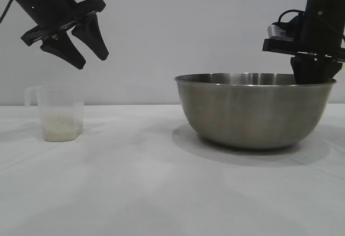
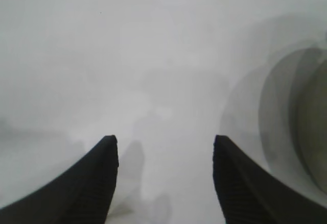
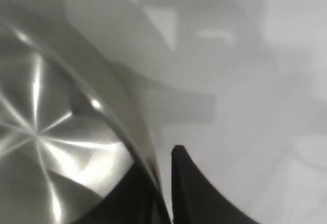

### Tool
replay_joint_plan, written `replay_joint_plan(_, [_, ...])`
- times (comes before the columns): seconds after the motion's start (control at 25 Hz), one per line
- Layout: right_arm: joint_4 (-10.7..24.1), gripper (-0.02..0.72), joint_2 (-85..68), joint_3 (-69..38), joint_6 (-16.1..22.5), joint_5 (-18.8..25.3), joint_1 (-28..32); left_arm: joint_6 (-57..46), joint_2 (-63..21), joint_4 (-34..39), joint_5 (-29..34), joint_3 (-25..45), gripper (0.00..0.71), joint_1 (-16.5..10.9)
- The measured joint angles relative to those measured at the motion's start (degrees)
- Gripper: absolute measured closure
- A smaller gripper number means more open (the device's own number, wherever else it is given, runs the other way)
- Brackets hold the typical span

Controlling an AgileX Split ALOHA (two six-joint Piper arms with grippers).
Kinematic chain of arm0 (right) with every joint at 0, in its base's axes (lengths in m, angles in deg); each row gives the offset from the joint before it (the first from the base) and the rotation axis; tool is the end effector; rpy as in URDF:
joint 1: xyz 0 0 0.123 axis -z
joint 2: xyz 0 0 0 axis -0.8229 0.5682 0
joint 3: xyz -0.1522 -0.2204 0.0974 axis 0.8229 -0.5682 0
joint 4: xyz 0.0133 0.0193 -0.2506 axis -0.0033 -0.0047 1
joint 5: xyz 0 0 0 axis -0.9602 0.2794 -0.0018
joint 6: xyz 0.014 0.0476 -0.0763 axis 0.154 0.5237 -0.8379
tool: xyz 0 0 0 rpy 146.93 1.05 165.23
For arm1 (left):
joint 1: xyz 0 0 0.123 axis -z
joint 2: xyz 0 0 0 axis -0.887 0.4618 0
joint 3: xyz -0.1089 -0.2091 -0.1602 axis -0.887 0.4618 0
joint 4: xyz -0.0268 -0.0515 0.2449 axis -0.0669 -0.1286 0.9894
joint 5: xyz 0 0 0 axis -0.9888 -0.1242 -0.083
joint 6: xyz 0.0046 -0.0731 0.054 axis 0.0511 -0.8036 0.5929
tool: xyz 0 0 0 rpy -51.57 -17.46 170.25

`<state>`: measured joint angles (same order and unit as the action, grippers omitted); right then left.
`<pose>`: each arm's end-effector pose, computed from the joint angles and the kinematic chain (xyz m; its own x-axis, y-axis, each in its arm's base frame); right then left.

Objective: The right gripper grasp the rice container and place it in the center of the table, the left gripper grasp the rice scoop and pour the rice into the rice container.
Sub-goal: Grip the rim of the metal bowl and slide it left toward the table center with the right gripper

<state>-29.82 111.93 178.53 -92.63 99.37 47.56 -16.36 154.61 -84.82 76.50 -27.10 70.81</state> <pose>0.4245 0.0750 0.1676 -0.9911 -0.1322 -0.0124 -0.1323 0.9744 0.1817 0.4190 -0.0962 0.2017 -0.7520 0.1104 -0.6499 0.3789 0.8792 -0.2890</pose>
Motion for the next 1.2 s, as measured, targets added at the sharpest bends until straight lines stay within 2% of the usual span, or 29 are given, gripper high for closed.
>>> replay_joint_plan(0.16, [-1.1,0.703,0.0,0.0,-1.6,2.3,0.0,0.0,0.0,0.1,-0.1,0.0,0.312,0.0])
replay_joint_plan(0.36, [-5.0,0.703,0.0,0.0,-3.7,2.7,-0.1,0.0,0.0,1.1,-0.1,0.0,0.312,0.0])
replay_joint_plan(0.8, [-8.6,0.703,0.0,0.0,-4.2,2.7,-6.7,0.0,0.0,1.4,-0.1,0.0,0.312,0.0])
replay_joint_plan(1.08, [-9.6,0.703,0.0,0.0,-4.2,2.9,-7.7,0.0,0.0,1.4,-0.1,0.0,0.312,0.0])
replay_joint_plan(1.12, [-9.7,0.645,0.0,0.0,-4.2,2.9,-7.7,0.0,0.0,1.4,-0.1,0.0,0.312,0.0])
replay_joint_plan(1.16, [-9.7,0.645,0.0,0.0,-4.2,2.9,-7.7,0.0,0.0,1.4,-0.1,0.0,0.312,0.0])
replay_joint_plan(1.2, [-9.7,0.569,0.0,0.0,-4.2,2.9,-7.7,0.0,0.0,1.4,-0.1,0.0,0.312,0.0])
